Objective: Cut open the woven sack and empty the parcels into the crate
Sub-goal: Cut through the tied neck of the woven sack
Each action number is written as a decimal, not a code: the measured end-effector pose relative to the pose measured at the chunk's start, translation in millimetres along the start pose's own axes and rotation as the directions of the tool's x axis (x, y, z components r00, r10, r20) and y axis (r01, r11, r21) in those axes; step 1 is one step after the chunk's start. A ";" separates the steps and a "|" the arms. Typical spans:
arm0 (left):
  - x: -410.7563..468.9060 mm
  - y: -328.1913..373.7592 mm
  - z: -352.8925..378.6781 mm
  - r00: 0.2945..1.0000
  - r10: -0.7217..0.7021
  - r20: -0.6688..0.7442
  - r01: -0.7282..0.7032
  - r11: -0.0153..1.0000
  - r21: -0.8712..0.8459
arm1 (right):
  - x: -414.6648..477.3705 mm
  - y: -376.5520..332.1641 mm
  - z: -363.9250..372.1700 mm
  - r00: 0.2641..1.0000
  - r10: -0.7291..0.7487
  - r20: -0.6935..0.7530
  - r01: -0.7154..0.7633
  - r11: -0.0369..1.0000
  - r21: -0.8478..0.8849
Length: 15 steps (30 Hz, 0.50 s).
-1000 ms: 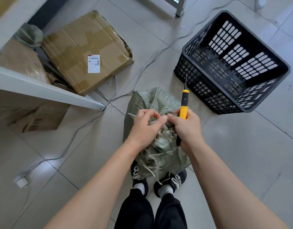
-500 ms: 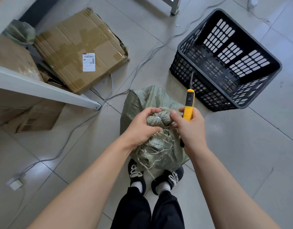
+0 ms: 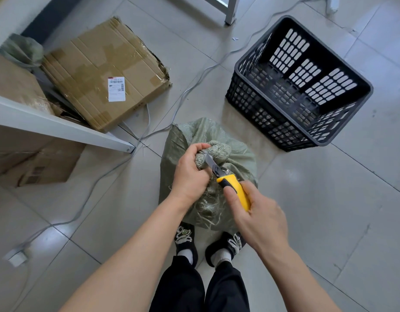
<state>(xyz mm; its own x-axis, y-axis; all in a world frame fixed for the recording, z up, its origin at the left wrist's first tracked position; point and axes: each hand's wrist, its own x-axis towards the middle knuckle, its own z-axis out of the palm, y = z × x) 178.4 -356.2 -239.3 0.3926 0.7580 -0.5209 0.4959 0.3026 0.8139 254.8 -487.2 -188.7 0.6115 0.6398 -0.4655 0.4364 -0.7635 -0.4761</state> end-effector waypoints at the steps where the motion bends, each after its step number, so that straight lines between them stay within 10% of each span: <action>1: -0.4 0.8 0.3 1.000 0.005 -0.007 -0.005 1.000 0.005 | 0.0 2.0 -0.3 1.000 0.005 0.005 -0.005 1.000 -0.015; 15: -0.8 7.4 4.5 0.999 0.036 0.018 -0.037 0.998 0.041 | 2.5 11.4 -7.0 0.998 0.044 0.043 -0.042 0.997 -0.057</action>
<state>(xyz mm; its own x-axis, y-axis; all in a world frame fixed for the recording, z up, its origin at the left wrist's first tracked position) 185.3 -357.2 -234.0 0.4243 0.7576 -0.4960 0.5127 0.2505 0.8212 265.9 -495.0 -190.0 0.6015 0.6086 -0.5175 0.4477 -0.7933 -0.4127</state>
